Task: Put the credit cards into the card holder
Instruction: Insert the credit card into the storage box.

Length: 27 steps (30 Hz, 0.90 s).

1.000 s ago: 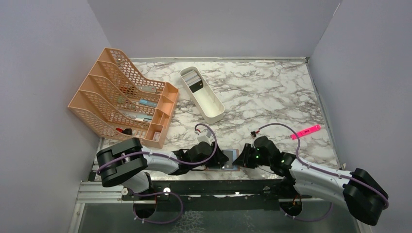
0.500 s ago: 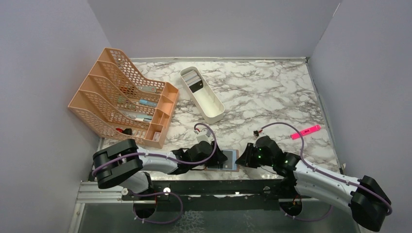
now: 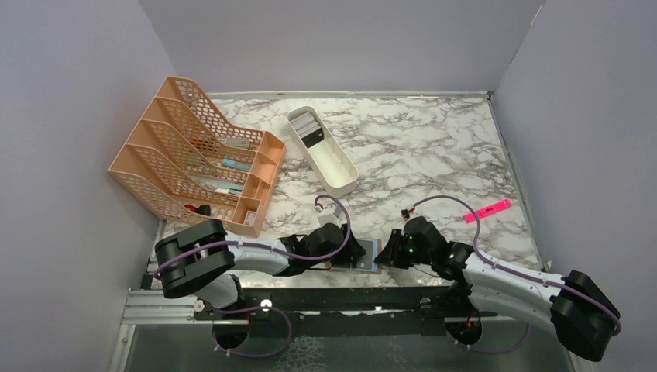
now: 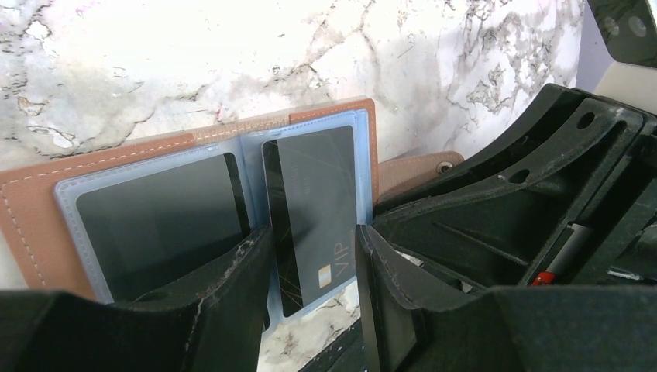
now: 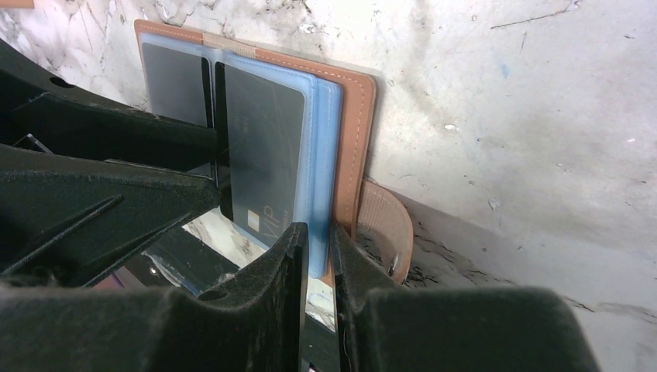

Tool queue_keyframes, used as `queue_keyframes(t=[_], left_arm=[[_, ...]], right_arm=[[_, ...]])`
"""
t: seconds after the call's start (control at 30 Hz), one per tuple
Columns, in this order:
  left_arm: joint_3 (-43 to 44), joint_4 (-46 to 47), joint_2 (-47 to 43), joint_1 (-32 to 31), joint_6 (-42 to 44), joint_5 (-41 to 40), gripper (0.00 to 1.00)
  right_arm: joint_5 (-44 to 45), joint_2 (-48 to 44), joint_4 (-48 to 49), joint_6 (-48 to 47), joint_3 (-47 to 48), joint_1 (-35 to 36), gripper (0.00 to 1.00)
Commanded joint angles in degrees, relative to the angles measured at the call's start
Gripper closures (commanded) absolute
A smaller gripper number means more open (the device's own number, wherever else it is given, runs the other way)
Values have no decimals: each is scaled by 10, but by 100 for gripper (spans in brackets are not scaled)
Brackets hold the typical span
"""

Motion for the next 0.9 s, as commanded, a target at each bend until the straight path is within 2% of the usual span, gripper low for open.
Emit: queue_keyframes(t=[0.0,0.3,0.5,0.87], left_arm=[[19,-4,17,-11,4,5,53],[35,-5,19,-23,-5,10,54],[17,-9,-7,-23,-13,-5,55],[42,-148,-73,-18,21,-57,54]], right_arm=[[3,3,7,-8,-3,4,78],[12,1,1,-6,-3,4,78],[16,-8,-24,-10,13,4,76],[-40,-71,-16,-4,25,4,70]])
